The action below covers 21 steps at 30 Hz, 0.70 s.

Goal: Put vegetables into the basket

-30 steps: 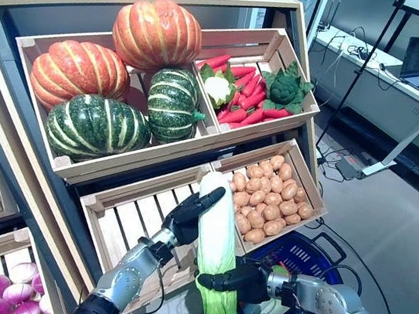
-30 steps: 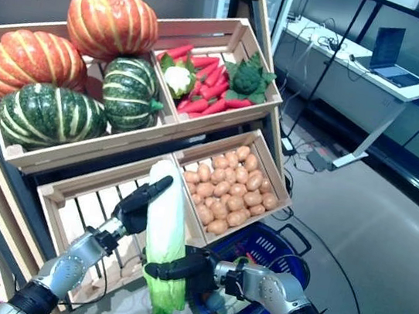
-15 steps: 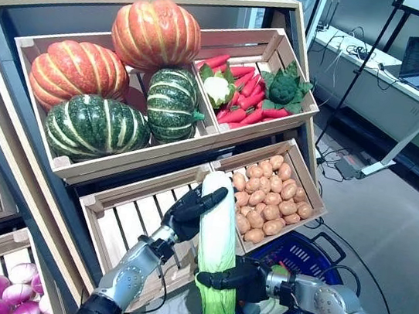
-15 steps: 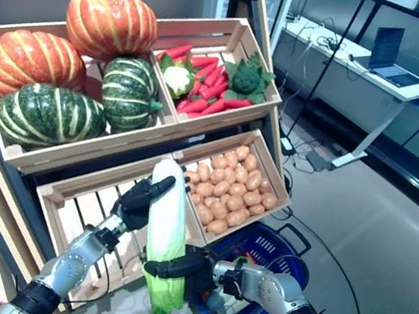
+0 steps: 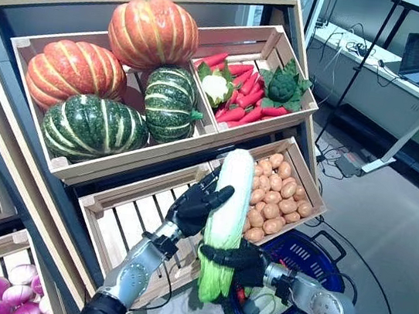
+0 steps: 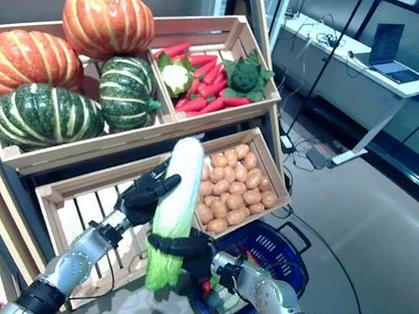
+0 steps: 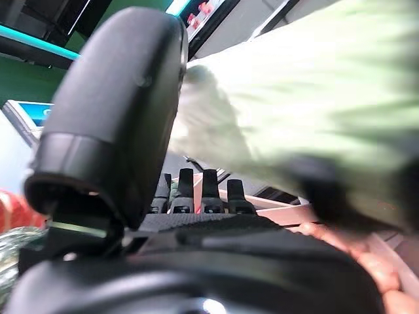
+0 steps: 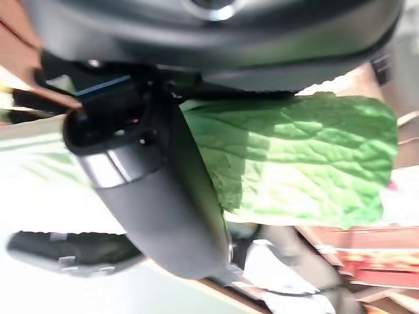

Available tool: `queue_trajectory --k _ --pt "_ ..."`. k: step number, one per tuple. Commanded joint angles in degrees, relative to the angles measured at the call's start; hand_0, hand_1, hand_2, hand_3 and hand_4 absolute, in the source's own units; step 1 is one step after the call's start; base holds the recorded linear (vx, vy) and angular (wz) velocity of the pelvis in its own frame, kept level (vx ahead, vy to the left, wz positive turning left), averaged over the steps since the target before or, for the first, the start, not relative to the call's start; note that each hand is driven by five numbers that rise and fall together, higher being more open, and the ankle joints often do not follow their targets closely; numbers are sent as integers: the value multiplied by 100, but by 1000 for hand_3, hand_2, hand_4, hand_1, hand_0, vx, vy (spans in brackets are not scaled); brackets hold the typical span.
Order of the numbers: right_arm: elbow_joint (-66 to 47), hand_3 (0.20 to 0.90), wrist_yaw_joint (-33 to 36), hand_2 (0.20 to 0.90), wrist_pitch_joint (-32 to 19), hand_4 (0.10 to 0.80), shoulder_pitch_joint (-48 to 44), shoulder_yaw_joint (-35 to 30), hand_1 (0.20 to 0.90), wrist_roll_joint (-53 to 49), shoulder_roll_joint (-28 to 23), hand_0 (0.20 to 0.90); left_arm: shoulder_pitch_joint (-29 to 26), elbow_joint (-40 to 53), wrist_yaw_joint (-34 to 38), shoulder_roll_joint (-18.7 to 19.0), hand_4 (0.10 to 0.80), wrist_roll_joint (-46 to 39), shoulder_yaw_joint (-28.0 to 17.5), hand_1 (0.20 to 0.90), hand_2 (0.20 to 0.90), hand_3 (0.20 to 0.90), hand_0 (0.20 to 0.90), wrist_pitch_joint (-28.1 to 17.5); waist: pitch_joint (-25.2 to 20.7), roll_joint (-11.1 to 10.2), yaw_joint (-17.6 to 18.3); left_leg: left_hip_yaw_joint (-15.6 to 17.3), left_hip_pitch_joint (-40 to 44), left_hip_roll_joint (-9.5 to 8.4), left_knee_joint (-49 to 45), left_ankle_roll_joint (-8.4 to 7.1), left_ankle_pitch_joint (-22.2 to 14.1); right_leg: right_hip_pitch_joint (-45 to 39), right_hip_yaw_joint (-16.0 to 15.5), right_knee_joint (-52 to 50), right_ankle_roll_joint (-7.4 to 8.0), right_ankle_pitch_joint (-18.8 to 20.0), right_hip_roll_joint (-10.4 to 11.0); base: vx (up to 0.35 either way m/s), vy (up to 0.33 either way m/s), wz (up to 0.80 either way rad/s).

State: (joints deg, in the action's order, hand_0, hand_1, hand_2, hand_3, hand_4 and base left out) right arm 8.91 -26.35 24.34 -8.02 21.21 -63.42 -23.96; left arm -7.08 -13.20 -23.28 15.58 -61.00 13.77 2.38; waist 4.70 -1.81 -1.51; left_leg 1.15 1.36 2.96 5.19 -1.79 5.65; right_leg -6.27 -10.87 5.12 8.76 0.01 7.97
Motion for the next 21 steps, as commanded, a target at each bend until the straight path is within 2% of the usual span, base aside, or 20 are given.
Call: queue_trajectory --k 1,10,14,21 --pt "-686 300 -113 300 -1708 400 -715 -1476 300 -1494 505 300 -338 -81 -234 101 800 93 -78 900 900 900 900 -111 -95 -50 -30 87 281 141 -19 -114 -630 134 -4 -144 -29 212 284 -20 -10 -4" --pt "-388 300 330 300 -2640 400 -506 -2228 300 -1941 773 300 -325 4 -246 153 800 68 -283 900 900 900 900 -78 -50 -34 38 153 249 169 -19 -96 -637 193 82 -134 -36 217 261 -9 -2 -3" --pt "-151 300 510 300 -2895 400 -441 -2468 300 -2090 833 300 -327 45 -193 172 800 13 -331 900 900 900 900 -106 -43 -35 48 156 211 168 -19 -91 -608 225 98 -119 -43 249 261 -17 -1 -1" --pt "493 300 1221 300 -3395 400 -303 -2957 300 -2120 764 300 -339 153 -164 222 800 -73 -420 900 900 900 900 -105 -12 -29 60 173 172 192 -19 -117 -594 247 122 -96 -48 270 238 0 0 0"
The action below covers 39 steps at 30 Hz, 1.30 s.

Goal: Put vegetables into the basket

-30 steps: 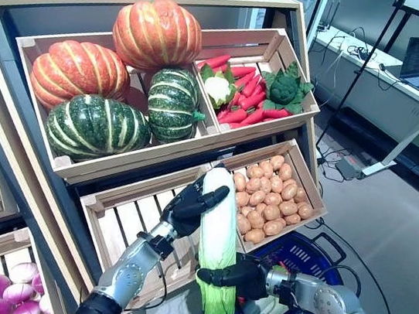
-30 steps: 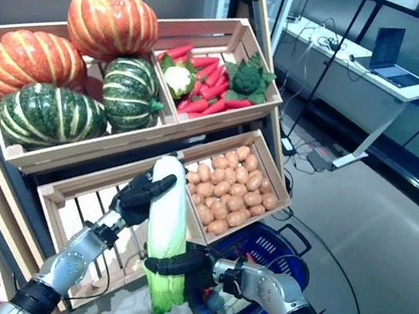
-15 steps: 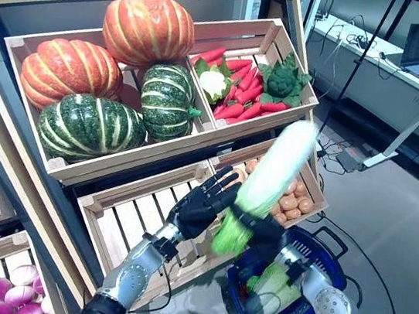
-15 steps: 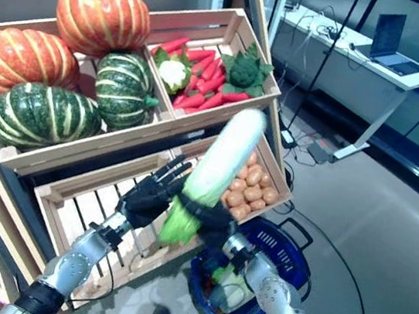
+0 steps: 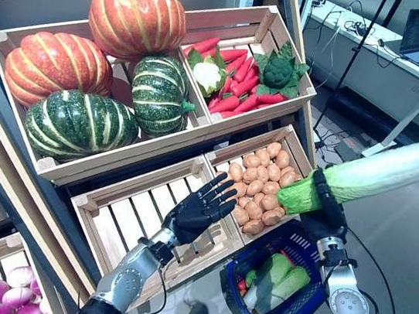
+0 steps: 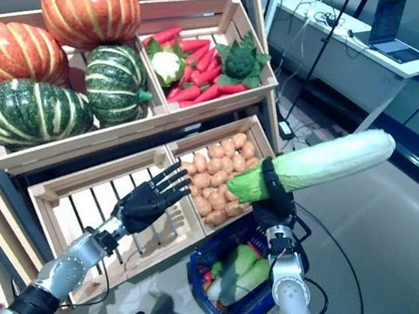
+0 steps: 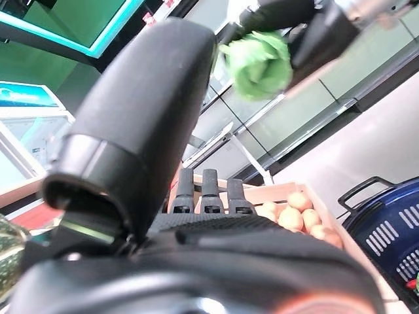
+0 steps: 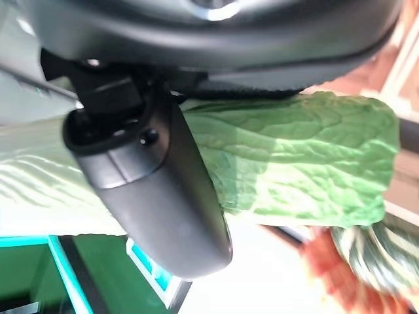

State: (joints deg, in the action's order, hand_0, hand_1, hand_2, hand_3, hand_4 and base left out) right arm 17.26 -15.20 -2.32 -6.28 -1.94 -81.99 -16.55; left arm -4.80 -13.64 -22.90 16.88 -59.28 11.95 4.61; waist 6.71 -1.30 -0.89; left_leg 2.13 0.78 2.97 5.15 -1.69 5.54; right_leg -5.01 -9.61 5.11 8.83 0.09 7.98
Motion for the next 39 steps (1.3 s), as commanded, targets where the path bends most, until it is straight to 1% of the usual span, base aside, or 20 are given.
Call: queue_trajectory --k 1,3,5,7,11,14,16,18,19,23,24,25,26,29,31,33,35,36,37,39 --pt "-175 300 336 300 -822 400 -454 -710 300 -136 -12 300 -567 223 -186 91 800 -253 -240 900 900 900 900 -337 -209 -78 0 79 222 193 -15 -128 -579 133 5 -99 -55 265 232 0 0 0" --pt "62 300 769 300 -1038 400 -408 -799 300 41 -76 300 -542 303 -162 132 800 -301 -235 900 900 900 900 -349 -204 -74 -6 79 213 197 -15 -130 -572 142 8 -90 -55 278 225 0 0 0" --pt "399 300 1369 300 -1348 400 -365 -878 300 609 -230 300 -530 364 -104 154 800 -330 -230 900 900 900 900 -392 -190 -70 -11 72 210 200 -15 -130 -567 145 9 -80 -60 289 214 0 0 0" --pt "663 300 1779 300 -1399 400 -355 -955 300 871 -288 300 -534 456 -38 162 800 -345 -218 900 900 900 900 -416 -171 -61 -24 63 194 203 -15 -133 -551 159 17 -84 -66 298 203 -1 -35 -2" --pt "1183 300 2230 300 -1438 400 -433 -1002 300 1253 -393 300 -576 654 144 132 800 -360 -200 900 900 900 900 -425 -87 -37 -80 11 134 213 -15 -130 -516 215 -7 -160 -102 277 182 -15 -47 -2" --pt "1466 300 2611 300 -1443 400 -561 -941 300 1363 -448 300 -667 790 177 153 800 -370 -195 900 900 900 900 -495 48 -7 -139 -72 52 194 -15 -130 -476 291 -43 -253 -146 236 152 -64 -57 -2" --pt "1680 300 2902 300 -1445 400 -796 -852 300 1421 -476 300 -822 946 201 186 800 -455 -198 900 900 900 900 -602 281 40 -170 -122 -63 193 -15 -118 -414 505 -10 -481 -208 154 110 -182 -46 4" --pt "1882 300 2986 300 -1381 400 -944 -782 300 1540 -514 300 -930 994 228 213 800 -491 -206 900 900 900 900 -682 439 77 -189 -153 -115 203 -37 -120 -413 623 15 -637 -237 67 78 -155 -52 5" --pt "2078 300 2998 300 -1367 400 -1129 -707 300 1530 -563 300 -1024 1052 243 192 800 -461 -189 900 900 900 900 -774 588 109 -223 -218 -214 174 -69 -118 -388 708 22 -673 -273 71 61 -185 -55 4" --pt "2472 300 2737 300 -1220 400 -1595 -563 300 1128 -658 300 -1321 1152 214 263 800 -557 -150 900 900 900 900 -1010 986 209 -287 -341 -511 109 -126 -96 -328 953 44 -776 -344 52 -6 -207 -54 2" --pt "2652 300 2711 300 -1141 400 -1859 -507 300 1164 -700 300 -1541 1122 192 270 800 -578 -102 900 900 900 900 -1142 1174 245 -298 -366 -686 77 -206 -91 -318 1099 51 -854 -370 46 -31 -191 -55 6" --pt "2705 300 2718 300 -1123 400 -1957 -468 300 1193 -719 300 -1620 1128 196 274 800 -602 -79 900 900 900 900 -1190 1249 258 -302 -370 -764 64 -258 -89 -318 1166 57 -897 -382 45 -40 -258 -73 11" --pt "2880 300 2543 300 -977 400 -2224 -360 300 1183 -778 300 -1810 1169 229 259 800 -649 -25 900 900 900 900 -1268 1436 295 -312 -382 -1013 29 -459 -89 -321 1383 64 -1085 -415 28 -59 -253 -65 13" --pt "3085 300 2288 300 -842 400 -2770 -12 300 1240 -944 300 -2196 1258 128 258 800 -663 67 900 900 900 900 -1450 1932 349 -348 -386 -1895 -134 -1303 -122 -345 2162 40 -1841 -490 -41 -54 -295 -65 14" --pt "3030 300 2125 300 -737 400 -2979 135 300 1078 -1091 300 -2303 1383 69 312 800 -640 90 900 900 900 900 -1534 2172 363 -364 -424 -2591 -242 -2116 -131 -493 2786 44 -2566 -517 -185 21 -242 -33 13" --pt "3016 300 2097 300 -656 400 -3130 213 300 1167 -1163 300 -2369 1455 26 342 800 -692 83 900 900 900 900 -1611 2254 374 -396 -419 -3086 -293 -2696 -82 -664 3319 71 -3235 -532 -363 158 -156 14 16" --pt "3046 300 2090 300 -579 400 -3289 247 300 1267 -1228 300 -2408 1522 11 353 800 -693 43 900 900 900 900 -1693 2308 372 -424 -363 -3660 -352 -3473 -32 -997 3928 167 -4103 -568 -684 287 -92 27 22" --pt "3052 300 2099 300 -588 400 -3325 260 300 1257 -1231 300 -2417 1539 -5 348 800 -714 32 900 900 900 900 -1707 2308 374 -429 -338 -3798 -362 -3670 -16 -1083 4077 190 -4310 -586 -763 304 -54 45 22" --pt "3121 300 2055 300 -556 400 -3475 268 300 1236 -1249 300 -2432 1509 -132 308 800 -826 -34 900 900 900 900 -1686 2308 414 -442 -313 -4146 -379 -4193 20 -1298 4461 240 -4825 -622 -928 328 -38 49 14" --pt "3230 300 2160 300 -469 400 -3701 288 300 1521 -1282 300 -2479 1521 -199 238 800 -855 -81 900 900 900 900 -1672 2308 455 -441 -266 -4521 -377 -4685 25 -1467 4827 277 -5258 -670 -1061 325 -39 53 4"
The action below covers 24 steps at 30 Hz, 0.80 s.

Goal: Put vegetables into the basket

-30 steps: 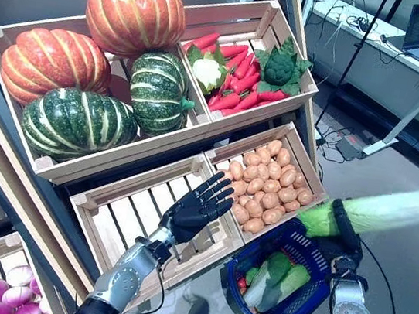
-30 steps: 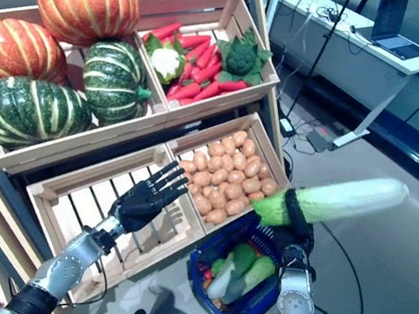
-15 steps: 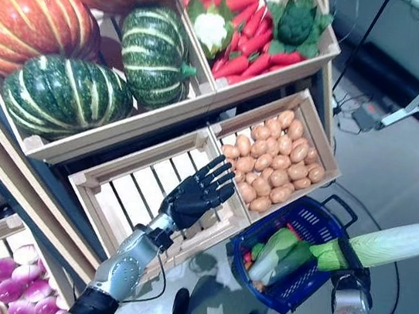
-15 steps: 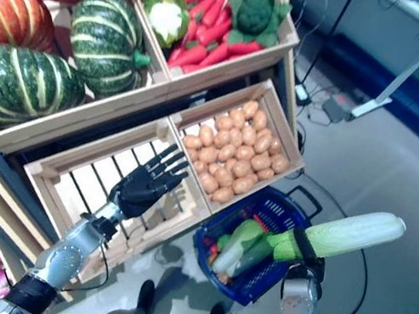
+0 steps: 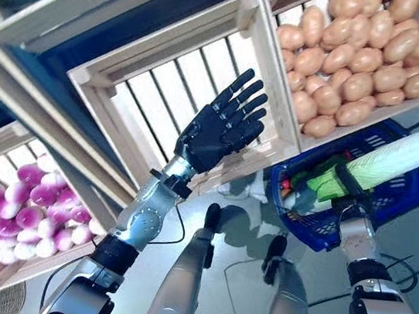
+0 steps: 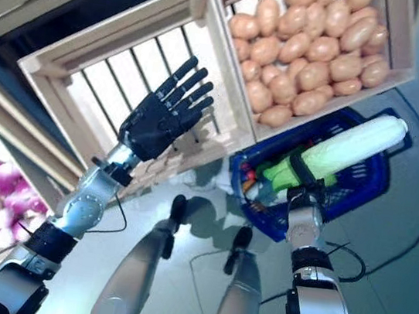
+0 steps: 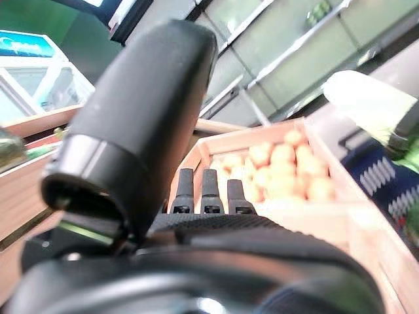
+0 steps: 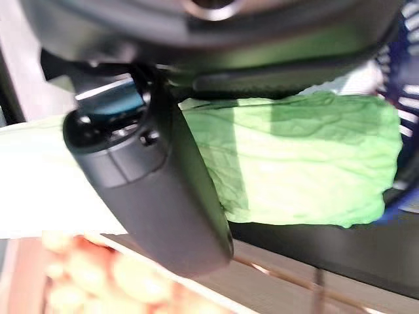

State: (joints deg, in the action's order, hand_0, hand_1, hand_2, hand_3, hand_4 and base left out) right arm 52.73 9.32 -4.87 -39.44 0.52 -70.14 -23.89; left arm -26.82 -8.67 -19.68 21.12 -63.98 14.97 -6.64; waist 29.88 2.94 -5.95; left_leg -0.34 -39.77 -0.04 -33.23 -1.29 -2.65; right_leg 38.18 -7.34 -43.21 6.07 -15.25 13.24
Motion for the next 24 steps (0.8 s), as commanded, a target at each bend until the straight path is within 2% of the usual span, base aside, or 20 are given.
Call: queue_trajectory --k 1,3,6,12,13,18,22,24 --pt "-299 300 -284 300 -196 400 -421 54 300 426 -561 300 -290 1032 -524 -191 800 -396 -385 900 900 900 900 -552 -9 39 65 -10 -547 -68 -943 -18 -670 583 60 -516 -401 452 -196 -45 46 -2" --pt "-263 300 -184 300 -201 400 -555 152 300 570 -640 300 -351 1144 -488 -193 800 -405 -398 900 900 900 900 -574 -9 78 58 22 -871 -44 -1369 8 -799 906 114 -928 -445 329 -172 -47 40 -4" --pt "-132 300 -164 300 -259 400 -675 112 300 517 -632 300 -438 1187 -557 -156 800 -502 -430 900 900 900 900 -584 -21 84 47 -24 -1042 -86 -1962 52 -1201 1101 201 -1512 -469 -24 -210 70 4 -8" --pt "78 300 55 300 58 400 -764 64 300 641 -537 300 -573 1270 -541 -170 800 -563 -441 900 900 900 900 -450 -18 65 21 -35 -1193 -102 -2551 107 -1331 1275 184 -2034 -557 -140 -167 34 3 -6" --pt "108 300 163 300 84 400 -714 50 300 646 -527 300 -545 1299 -557 -163 800 -597 -433 900 900 900 900 -427 -13 61 15 -54 -1186 -133 -2712 77 -1417 1244 197 -2136 -554 -213 -170 87 12 0" --pt "360 300 536 300 115 400 -657 -73 300 795 -489 300 -537 1427 -580 -191 800 -590 -410 900 900 900 900 -422 -11 87 6 -52 -1213 -202 -3025 139 -1517 1247 205 -2349 -616 -277 -177 43 16 2" --pt "669 300 963 300 645 400 -727 -6 300 1149 -585 300 -531 1569 -482 -198 800 -596 -392 900 900 900 900 -375 -10 107 -14 -38 -1229 -229 -3346 133 -1650 1242 229 -2553 -637 -362 -171 61 21 1" --pt "909 300 878 300 1035 400 -817 92 300 1449 -663 300 -561 1593 -432 -187 800 -671 -404 900 900 900 900 -319 -8 118 -27 -38 -1274 -212 -3424 150 -1654 1291 251 -2631 -652 -373 -176 46 29 3"
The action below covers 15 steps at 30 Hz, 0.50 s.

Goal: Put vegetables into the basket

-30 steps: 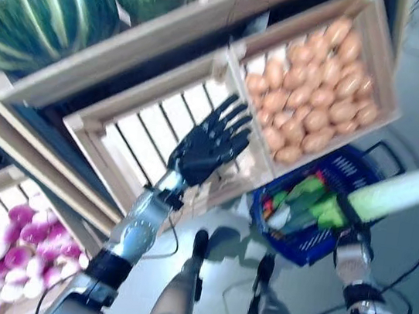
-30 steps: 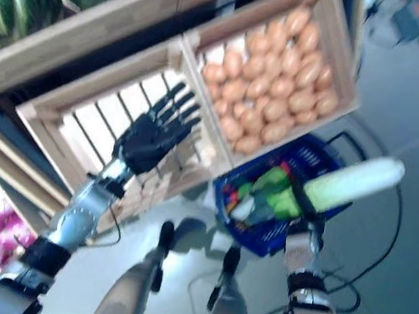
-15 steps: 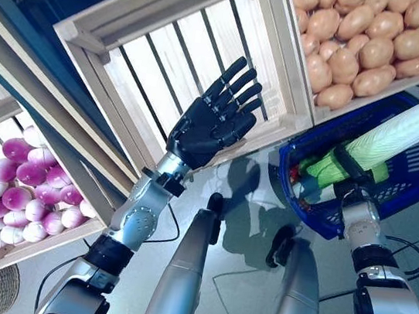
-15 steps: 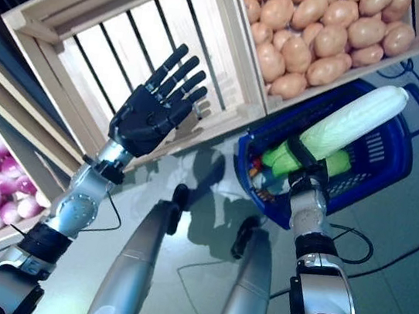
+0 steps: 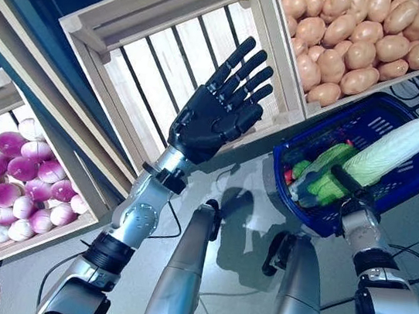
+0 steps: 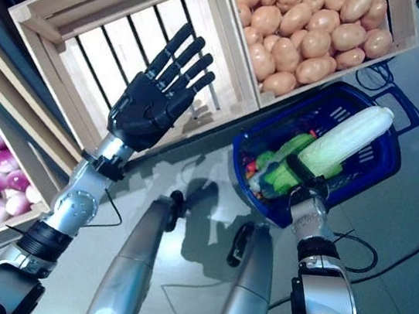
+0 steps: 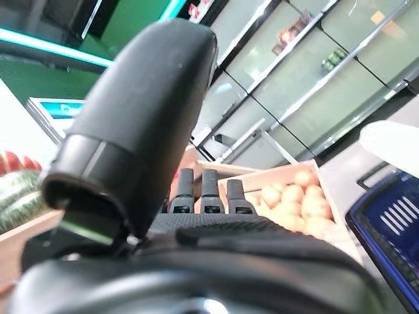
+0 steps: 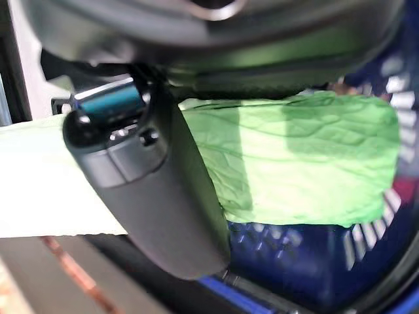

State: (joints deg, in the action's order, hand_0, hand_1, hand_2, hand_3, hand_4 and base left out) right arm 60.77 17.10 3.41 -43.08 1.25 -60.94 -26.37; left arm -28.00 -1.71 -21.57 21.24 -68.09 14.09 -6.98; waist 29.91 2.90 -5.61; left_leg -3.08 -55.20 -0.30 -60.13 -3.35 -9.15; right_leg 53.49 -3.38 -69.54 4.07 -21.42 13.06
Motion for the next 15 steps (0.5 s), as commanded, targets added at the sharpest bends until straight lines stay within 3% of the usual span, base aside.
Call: queue_trajectory --k 1,5,6,7,8,15 --pt "144 300 99 300 234 400 -518 123 300 503 -485 300 -449 931 -215 -210 800 -254 -301 900 900 900 900 -271 -12 124 -73 238 248 -166 -732 375 -998 -209 -141 -16 -461 235 -155 21 20 4" --pt "240 302 333 302 406 402 -617 267 302 679 -591 302 -490 929 -282 -134 800 -244 -254 900 900 900 900 -270 -12 113 -83 231 168 -115 -800 427 -1042 -131 -131 -80 -497 170 -161 19 -1 5" --pt "290 434 376 434 433 489 -670 336 434 705 -626 434 -505 938 -282 -144 800 -252 -230 900 900 900 900 -271 -12 107 -93 237 155 -111 -800 448 -1050 -113 -141 -83 -513 160 -162 8 8 7" --pt "368 745 418 745 466 696 -738 392 745 739 -657 745 -522 930 -268 -147 800 -242 -216 900 900 900 900 -309 -12 108 -102 235 125 -123 -819 459 -1061 -82 -142 -101 -514 151 -169 0 0 0" --pt "467 900 506 900 490 800 -823 400 900 664 -717 900 -550 907 -325 -147 800 -284 -264 900 900 900 900 -281 -12 104 -118 248 111 -106 -826 478 -1076 -50 -149 -133 -520 133 -172 0 0 0" --pt "524 900 856 900 537 800 -1104 626 900 1378 -748 900 -602 901 -355 -217 800 -266 -248 900 900 900 900 -335 -12 136 -125 270 -79 -110 -962 510 -1153 133 -127 -238 -528 74 -210 12 25 0"
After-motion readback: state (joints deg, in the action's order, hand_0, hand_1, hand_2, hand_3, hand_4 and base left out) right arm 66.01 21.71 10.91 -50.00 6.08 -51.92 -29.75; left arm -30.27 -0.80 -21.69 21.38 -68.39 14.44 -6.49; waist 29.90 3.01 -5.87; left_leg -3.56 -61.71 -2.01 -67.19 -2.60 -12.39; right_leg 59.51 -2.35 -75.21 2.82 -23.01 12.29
